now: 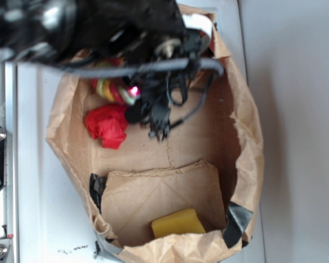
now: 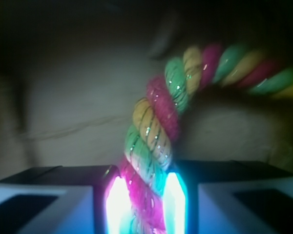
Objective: Grab the multicolored rope.
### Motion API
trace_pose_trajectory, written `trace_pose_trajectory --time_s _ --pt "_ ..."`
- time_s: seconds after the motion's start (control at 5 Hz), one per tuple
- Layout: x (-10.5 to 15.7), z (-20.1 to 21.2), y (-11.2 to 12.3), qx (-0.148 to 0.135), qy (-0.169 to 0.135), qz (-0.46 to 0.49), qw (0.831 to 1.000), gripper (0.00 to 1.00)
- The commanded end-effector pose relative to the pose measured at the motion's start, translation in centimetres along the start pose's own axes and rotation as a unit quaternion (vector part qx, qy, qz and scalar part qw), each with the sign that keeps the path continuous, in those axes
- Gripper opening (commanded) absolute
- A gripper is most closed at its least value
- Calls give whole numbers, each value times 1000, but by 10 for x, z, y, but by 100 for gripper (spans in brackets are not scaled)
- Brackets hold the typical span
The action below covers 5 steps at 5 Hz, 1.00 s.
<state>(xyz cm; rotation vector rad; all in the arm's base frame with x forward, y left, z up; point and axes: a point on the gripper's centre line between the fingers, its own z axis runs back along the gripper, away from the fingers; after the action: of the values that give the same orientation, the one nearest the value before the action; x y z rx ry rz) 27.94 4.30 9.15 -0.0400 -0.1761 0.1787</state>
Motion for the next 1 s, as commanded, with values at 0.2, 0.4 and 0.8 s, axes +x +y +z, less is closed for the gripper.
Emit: trace_pose_trajectory --time_s 0.2,0.4,0.8 --pt "17 60 -48 12 -51 -17 998 0" --pt "21 68 -59 11 -51 -18 998 0" --pt "9 82 -75 -12 -57 -70 996 0"
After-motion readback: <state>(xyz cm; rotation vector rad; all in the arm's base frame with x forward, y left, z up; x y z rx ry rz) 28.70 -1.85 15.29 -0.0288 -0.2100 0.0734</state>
